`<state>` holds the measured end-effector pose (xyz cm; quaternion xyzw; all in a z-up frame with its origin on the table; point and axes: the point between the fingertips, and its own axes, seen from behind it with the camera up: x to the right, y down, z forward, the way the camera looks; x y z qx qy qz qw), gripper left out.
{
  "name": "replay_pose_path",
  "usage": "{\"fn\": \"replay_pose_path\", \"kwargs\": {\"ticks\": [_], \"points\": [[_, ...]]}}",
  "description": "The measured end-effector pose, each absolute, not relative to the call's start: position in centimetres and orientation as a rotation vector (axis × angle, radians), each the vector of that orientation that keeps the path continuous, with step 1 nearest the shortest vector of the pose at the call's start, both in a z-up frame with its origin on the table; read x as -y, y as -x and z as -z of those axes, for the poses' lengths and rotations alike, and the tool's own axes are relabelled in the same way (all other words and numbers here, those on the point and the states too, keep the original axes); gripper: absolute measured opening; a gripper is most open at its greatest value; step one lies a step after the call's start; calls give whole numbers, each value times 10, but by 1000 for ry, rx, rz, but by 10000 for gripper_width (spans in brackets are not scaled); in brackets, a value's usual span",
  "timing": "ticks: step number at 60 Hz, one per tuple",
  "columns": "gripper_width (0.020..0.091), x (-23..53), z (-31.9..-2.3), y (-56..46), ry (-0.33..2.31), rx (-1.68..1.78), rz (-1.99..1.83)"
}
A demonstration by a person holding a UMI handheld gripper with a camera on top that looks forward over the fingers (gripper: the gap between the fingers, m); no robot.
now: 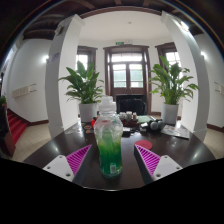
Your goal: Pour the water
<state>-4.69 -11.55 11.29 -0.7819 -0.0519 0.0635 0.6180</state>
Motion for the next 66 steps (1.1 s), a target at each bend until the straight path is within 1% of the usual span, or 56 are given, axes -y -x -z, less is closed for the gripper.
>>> {"fn": "replay_pose_path", "kwargs": {"ticks": [8, 11, 14, 17, 19, 20, 21, 23, 24, 31, 43, 49, 58, 66], "points": [[848, 77, -112, 58, 1778, 116, -125], [819, 66, -110, 61, 1776, 111, -128], [772, 58, -110, 64, 1771, 102, -138], [712, 51, -107, 67, 1774, 101, -146], [644, 46, -104, 69, 1775, 101, -149], [634, 45, -103, 69, 1776, 99, -148], [525, 43, -101, 70, 1777, 100, -149], [519, 41, -104, 68, 1756, 96, -127], [488, 40, -104, 66, 1750, 97, -110], [360, 35, -105, 68, 1703, 91, -62], [360, 27, -105, 70, 1733, 134, -59], [359, 18, -116, 53, 1744, 222, 20], [357, -17, -137, -6, 1707, 487, 402], [358, -60, -144, -41, 1620, 816, 816]]}}
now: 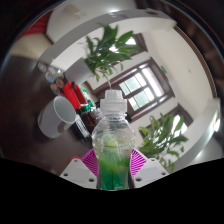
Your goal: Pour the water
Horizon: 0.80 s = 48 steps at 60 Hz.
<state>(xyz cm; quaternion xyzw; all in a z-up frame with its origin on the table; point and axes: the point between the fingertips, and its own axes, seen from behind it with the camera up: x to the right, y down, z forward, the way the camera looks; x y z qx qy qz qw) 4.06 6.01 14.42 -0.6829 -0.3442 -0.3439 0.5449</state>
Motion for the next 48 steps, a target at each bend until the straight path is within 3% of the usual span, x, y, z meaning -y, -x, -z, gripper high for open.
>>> {"fn": "replay_pose_path", "kwargs": {"ticks": [18, 30, 40, 48], "points": [[357, -122, -164, -30, 1191, 1402, 1399], [359, -139, -180, -12, 850, 1611, 1644], [360, -145, -168, -15, 881, 1629, 1640], [358, -139, -175, -10, 988, 1525, 1501]]}}
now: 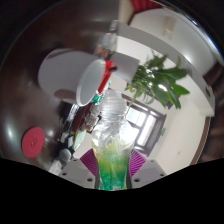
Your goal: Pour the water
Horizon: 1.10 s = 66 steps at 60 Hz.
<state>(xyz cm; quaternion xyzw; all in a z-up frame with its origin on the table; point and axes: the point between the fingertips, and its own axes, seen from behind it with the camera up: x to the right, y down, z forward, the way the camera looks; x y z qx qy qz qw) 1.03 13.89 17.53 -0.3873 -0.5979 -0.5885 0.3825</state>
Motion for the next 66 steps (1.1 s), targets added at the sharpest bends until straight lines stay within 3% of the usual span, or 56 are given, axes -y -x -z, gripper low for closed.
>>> {"fn": "replay_pose_path", "kwargs": {"ticks": [7, 13, 23, 45, 46, 47, 59, 66], "points": [[361, -130, -183, -21, 1319, 1213, 1175], [358, -125, -186, -24, 1625, 887, 682], [358, -124, -184, -33, 1787, 402, 71], [356, -133, -103, -51, 1822, 171, -129], [415, -132, -99, -52, 1819, 170, -134], [356, -133, -104, -52, 1787, 168, -138], [356, -129, -102, -54, 1765, 154, -113], [470, -128, -103, -55, 1774, 138, -101]]}}
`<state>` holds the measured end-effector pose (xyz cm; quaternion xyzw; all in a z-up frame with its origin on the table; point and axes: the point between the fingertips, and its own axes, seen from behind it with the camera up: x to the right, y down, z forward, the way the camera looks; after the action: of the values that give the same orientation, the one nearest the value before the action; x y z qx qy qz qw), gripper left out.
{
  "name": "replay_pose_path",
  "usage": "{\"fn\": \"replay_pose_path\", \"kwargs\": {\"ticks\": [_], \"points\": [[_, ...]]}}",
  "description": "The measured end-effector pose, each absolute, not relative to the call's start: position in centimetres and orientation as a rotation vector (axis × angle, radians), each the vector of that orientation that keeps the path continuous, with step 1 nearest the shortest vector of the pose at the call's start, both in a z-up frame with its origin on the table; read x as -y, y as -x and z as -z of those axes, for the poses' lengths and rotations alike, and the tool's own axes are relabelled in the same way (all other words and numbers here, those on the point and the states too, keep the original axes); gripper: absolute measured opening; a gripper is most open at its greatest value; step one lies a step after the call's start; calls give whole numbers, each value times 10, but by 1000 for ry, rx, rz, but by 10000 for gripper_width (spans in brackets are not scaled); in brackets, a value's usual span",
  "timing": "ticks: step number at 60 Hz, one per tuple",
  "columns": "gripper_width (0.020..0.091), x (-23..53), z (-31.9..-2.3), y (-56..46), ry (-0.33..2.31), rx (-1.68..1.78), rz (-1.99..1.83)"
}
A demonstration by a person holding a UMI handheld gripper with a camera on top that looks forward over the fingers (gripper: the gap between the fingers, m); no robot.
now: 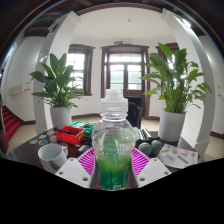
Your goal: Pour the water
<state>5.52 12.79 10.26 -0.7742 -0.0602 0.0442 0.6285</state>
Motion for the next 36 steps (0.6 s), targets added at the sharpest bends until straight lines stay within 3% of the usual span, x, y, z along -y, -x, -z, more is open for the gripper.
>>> {"fn": "replay_pose_path", "kwargs": {"ticks": [5, 7, 9, 10, 14, 36], "points": [[568, -125, -99, -56, 1806, 142, -94], [681, -121, -96, -59, 1825, 127, -83], [842, -116, -97, -62, 1832, 118, -74], [882, -113, -98, -63, 1830, 116, -70], [833, -92, -102, -67, 1832, 102, -63], [857, 63, -125, -88, 1922, -68, -39]]}}
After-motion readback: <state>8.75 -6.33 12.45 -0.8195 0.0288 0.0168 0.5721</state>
